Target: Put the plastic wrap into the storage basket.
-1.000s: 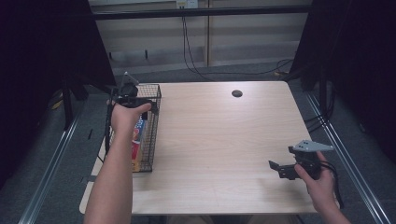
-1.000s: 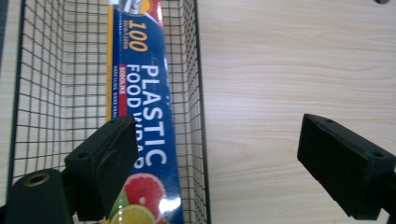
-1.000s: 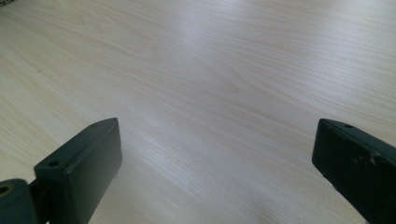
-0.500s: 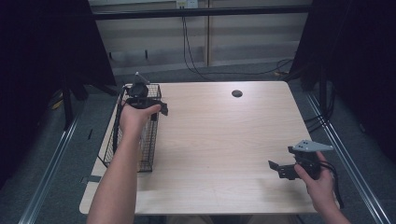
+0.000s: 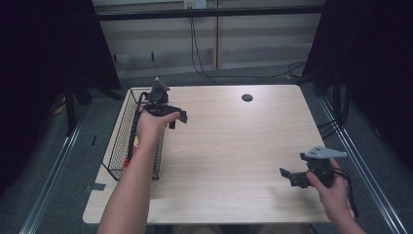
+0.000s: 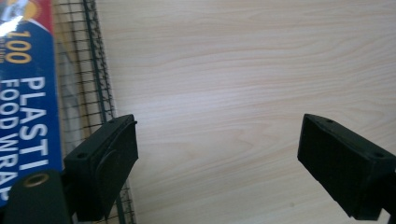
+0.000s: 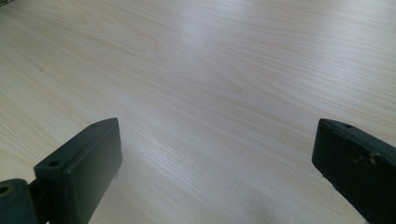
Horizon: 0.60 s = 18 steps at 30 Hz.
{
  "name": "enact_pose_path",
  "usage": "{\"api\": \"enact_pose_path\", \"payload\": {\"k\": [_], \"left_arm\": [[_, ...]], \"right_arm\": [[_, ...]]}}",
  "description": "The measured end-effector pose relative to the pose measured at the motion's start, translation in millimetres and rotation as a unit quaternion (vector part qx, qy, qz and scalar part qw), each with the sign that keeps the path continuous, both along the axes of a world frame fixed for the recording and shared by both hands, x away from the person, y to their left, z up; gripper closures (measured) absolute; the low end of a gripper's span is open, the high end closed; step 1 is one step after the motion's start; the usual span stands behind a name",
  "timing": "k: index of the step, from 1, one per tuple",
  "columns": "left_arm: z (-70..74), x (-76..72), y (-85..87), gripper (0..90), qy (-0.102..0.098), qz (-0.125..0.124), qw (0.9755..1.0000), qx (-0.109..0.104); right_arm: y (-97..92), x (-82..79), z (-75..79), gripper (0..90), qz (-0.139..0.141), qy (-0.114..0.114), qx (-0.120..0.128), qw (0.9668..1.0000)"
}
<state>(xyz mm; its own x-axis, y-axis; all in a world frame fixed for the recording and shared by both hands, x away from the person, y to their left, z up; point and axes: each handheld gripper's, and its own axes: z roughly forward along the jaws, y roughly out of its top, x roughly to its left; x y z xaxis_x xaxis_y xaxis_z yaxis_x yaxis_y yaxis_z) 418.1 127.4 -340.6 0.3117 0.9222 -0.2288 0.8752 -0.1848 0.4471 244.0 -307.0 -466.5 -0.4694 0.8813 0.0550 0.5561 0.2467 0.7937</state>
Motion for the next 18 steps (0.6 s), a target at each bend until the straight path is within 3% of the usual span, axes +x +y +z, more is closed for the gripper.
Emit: {"api": "enact_pose_path", "payload": {"k": [9, 18], "left_arm": [[-1.3, -6.7, -23.4, 12.0, -0.007, -0.039, 0.9992, -0.007], [-7.6, -13.3, -37.3, 11.8, -0.013, -0.058, 0.9979, -0.023]], "right_arm": [[0.4, 0.1, 0.0, 1.7, 0.002, -0.001, 0.000, 1.0000], [0.0, -0.1, 0.4, 1.7, -0.001, 0.001, 0.002, 1.0000]]}}
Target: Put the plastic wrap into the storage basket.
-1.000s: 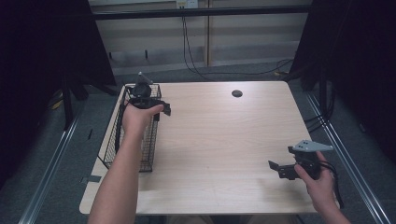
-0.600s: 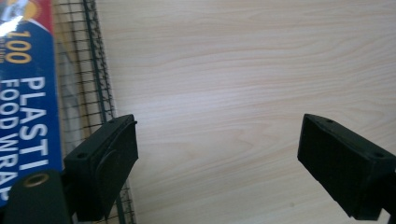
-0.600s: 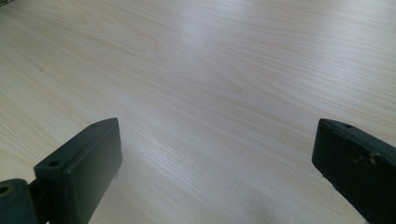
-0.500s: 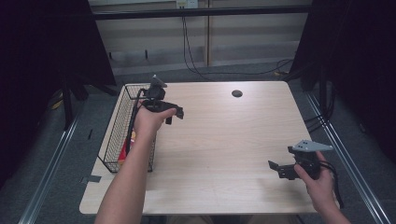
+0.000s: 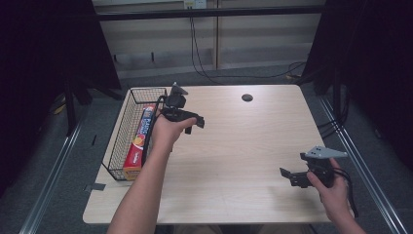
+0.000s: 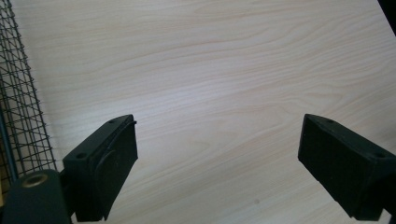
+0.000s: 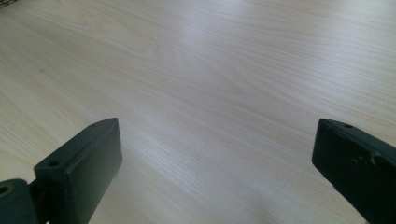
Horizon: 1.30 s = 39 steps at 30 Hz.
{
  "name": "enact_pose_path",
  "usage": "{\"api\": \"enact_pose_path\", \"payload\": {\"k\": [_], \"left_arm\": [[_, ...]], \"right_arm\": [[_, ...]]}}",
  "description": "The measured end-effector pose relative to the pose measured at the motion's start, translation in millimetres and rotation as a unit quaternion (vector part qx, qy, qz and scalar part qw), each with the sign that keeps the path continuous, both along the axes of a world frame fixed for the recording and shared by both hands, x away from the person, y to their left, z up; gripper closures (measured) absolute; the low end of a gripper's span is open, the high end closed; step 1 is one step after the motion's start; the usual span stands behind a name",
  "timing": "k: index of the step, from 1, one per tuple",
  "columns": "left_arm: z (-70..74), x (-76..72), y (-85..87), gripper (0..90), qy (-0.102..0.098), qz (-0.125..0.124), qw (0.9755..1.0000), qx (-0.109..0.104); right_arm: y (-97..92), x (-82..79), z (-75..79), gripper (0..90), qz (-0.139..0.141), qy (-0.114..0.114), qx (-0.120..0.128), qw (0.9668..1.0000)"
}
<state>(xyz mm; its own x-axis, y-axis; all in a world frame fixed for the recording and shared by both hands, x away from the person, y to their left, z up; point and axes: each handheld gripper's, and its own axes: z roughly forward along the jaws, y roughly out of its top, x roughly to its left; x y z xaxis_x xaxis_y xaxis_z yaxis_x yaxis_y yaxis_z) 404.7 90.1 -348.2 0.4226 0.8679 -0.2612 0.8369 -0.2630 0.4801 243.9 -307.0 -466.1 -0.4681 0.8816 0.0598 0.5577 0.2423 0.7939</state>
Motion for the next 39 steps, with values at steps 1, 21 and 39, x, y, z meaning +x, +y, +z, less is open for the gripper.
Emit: {"api": "enact_pose_path", "payload": {"k": [1, 21, 39], "left_arm": [[-0.7, -1.0, -1.1, 11.8, -0.001, -0.001, 1.0000, -0.004], [-23.4, -17.4, -11.1, 12.1, -0.012, -0.033, 0.9992, -0.019], [-58.1, -43.2, -23.5, 10.8, -0.044, -0.053, 0.9974, -0.022]], "right_arm": [[0.0, 0.0, 0.0, 1.7, 0.000, 0.000, 0.000, 1.0000], [-1.2, -0.6, 1.0, 1.7, 0.001, -0.003, 0.002, 1.0000], [1.0, 0.8, -4.3, 1.7, 0.009, 0.013, -0.005, 0.9999]]}}
